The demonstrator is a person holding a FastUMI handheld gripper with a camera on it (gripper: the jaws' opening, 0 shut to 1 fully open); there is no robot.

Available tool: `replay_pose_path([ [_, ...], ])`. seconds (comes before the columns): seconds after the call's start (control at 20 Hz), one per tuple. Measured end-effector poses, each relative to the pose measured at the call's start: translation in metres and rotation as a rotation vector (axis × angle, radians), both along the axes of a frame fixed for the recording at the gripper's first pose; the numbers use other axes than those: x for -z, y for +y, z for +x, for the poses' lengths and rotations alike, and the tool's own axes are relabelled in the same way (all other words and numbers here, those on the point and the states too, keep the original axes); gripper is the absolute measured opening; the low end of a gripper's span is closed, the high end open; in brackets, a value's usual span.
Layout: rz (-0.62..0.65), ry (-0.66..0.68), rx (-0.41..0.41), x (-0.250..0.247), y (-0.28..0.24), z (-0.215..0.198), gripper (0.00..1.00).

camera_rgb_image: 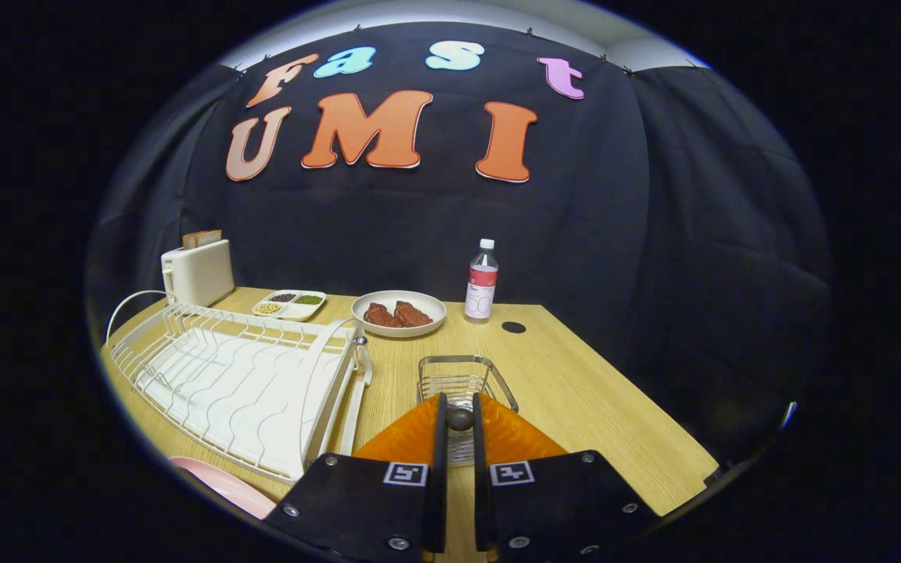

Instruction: Take the plate from the dish rack, then take the spoon from the basket and place it into the plate.

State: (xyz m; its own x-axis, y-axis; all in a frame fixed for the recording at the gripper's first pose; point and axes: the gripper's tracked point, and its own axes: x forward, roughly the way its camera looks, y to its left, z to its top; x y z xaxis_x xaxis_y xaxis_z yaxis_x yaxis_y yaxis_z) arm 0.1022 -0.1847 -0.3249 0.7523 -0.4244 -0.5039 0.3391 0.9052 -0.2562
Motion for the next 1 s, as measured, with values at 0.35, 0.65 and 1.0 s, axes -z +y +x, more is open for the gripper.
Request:
replay_pose_path([
  [0.35, -0.028, -0.052, 0.001, -0.045, -0.001, 0.023, 0.10],
  [0.65, -0.051, -0.062, -0.010, -0.070, 0.000, 0.038, 0.10],
  [1.0, -0.053, -0.130, -0.076, -0.122, 0.031, 0.032, 0.10],
])
